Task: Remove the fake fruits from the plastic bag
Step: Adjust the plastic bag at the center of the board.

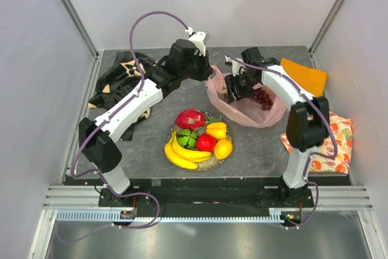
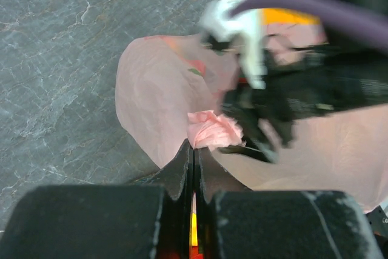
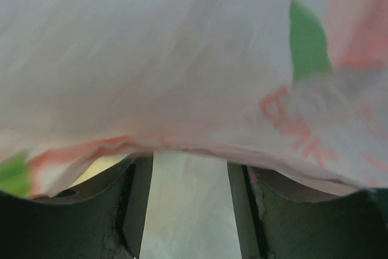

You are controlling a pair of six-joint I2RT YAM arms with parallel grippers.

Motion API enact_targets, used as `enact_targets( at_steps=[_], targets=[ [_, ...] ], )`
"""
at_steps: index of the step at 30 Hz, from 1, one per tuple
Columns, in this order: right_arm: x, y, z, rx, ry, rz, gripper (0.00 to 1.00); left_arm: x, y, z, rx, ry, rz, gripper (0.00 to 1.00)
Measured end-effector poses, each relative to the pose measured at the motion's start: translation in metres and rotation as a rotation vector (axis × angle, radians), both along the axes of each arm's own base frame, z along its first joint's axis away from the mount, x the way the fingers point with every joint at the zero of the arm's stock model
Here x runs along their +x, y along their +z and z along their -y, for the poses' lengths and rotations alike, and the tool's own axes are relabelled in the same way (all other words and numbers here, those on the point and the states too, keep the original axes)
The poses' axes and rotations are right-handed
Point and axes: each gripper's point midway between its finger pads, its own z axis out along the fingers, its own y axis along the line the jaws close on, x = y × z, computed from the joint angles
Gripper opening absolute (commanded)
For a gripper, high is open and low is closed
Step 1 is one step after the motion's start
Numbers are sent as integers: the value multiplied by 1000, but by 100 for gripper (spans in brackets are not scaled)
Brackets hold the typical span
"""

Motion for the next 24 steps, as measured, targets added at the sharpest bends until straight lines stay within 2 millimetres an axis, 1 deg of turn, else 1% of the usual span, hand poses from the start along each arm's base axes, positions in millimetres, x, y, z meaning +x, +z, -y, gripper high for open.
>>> enact_targets(
  at_steps=[1,3,4,6,7,8,13,16,18,20,24],
  targets=[
    [5,-11,-3,-2,-6,-31,59,1,1,0,-1,4,2,2],
    [15,-29,-8,-1,-22,-77,67,2,3,-1,-3,13,6,1],
    [18,-35,-10,-1,-30,-92,77,2,3,-1,-4,14,7,2],
    [27,-42,-12,-7,-52,-106,85,3,3,-2,-2,18,8,1],
    [32,-42,-11,-12,-64,-98,95,3,3,-2,-1,18,7,2],
    [38,-40,-12,-14,-82,-89,98,3,3,-2,-1,18,7,1],
    [69,-20,-9,-32,-173,8,98,2,3,-1,-4,11,6,2],
    [87,-16,-8,-40,-222,52,98,-1,2,2,-11,-9,-1,2],
    [95,-22,-7,-53,-245,56,98,-3,0,4,-14,-20,-9,2],
    [100,-34,-7,-75,-261,47,98,-6,-4,5,-14,-33,-22,2],
    [100,-60,-7,-121,-271,13,98,-8,-9,6,-12,-45,-35,1]
  ],
)
